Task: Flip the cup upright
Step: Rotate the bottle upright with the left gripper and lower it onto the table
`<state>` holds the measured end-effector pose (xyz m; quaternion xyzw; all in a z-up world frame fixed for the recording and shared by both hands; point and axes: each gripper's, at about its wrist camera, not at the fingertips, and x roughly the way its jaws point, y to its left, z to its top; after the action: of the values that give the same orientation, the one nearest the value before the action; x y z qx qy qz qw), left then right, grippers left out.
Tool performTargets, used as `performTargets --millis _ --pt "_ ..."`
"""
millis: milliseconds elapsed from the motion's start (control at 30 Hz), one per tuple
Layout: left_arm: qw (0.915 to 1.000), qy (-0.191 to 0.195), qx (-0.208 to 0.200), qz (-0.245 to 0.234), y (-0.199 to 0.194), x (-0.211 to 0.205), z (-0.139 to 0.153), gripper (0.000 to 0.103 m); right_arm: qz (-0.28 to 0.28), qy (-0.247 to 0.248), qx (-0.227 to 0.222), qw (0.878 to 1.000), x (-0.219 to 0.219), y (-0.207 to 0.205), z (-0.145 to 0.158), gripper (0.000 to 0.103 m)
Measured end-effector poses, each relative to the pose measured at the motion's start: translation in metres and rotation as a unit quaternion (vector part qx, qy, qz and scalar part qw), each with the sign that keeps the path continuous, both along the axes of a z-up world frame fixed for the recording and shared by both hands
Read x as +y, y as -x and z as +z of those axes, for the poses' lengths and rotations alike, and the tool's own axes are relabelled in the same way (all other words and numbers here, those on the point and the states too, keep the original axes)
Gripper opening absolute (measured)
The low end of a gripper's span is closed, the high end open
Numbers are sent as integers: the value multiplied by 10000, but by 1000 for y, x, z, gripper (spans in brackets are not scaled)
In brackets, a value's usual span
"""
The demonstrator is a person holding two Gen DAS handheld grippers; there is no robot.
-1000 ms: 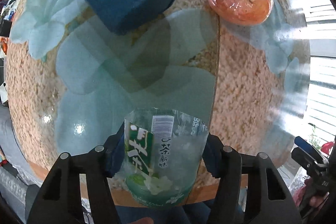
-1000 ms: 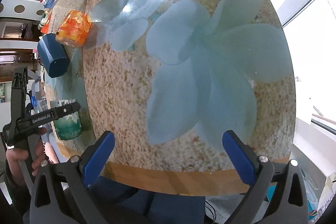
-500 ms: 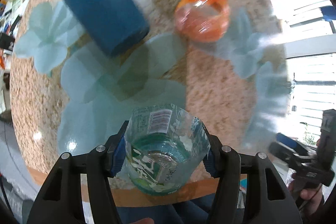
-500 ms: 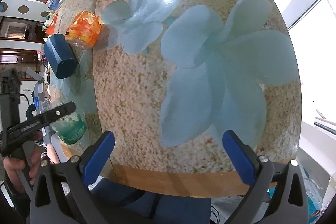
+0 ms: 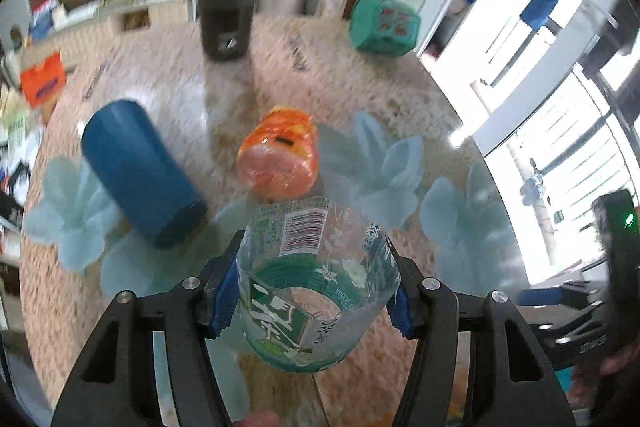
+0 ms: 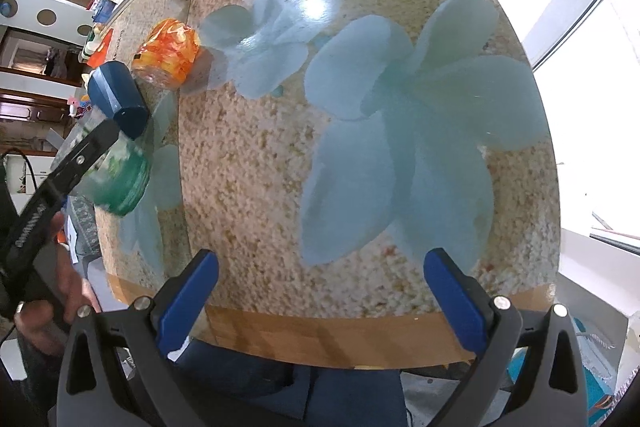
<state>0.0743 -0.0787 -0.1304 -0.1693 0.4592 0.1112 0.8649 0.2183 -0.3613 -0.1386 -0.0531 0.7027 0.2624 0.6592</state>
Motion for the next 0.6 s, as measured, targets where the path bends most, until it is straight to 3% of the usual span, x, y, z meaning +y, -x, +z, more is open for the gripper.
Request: performTargets --millis 133,267,433,600 --pt "9988 -342 -322 -109 -1 -18 -16 64 -46 77 -84 9999 -8 2 -3 103" --pt "9979 -317 -557 -114 2 -26 -30 64 -76 114 -408 9991 -14 1 3 103" --pt "9967 -547 -603 -1 3 -31 -44 64 -143 -12 -618 9980 -16 -3 6 103" --pt "9960 -645 -608 -86 6 -36 -50 64 258 159 -891 9956 -3 5 5 103"
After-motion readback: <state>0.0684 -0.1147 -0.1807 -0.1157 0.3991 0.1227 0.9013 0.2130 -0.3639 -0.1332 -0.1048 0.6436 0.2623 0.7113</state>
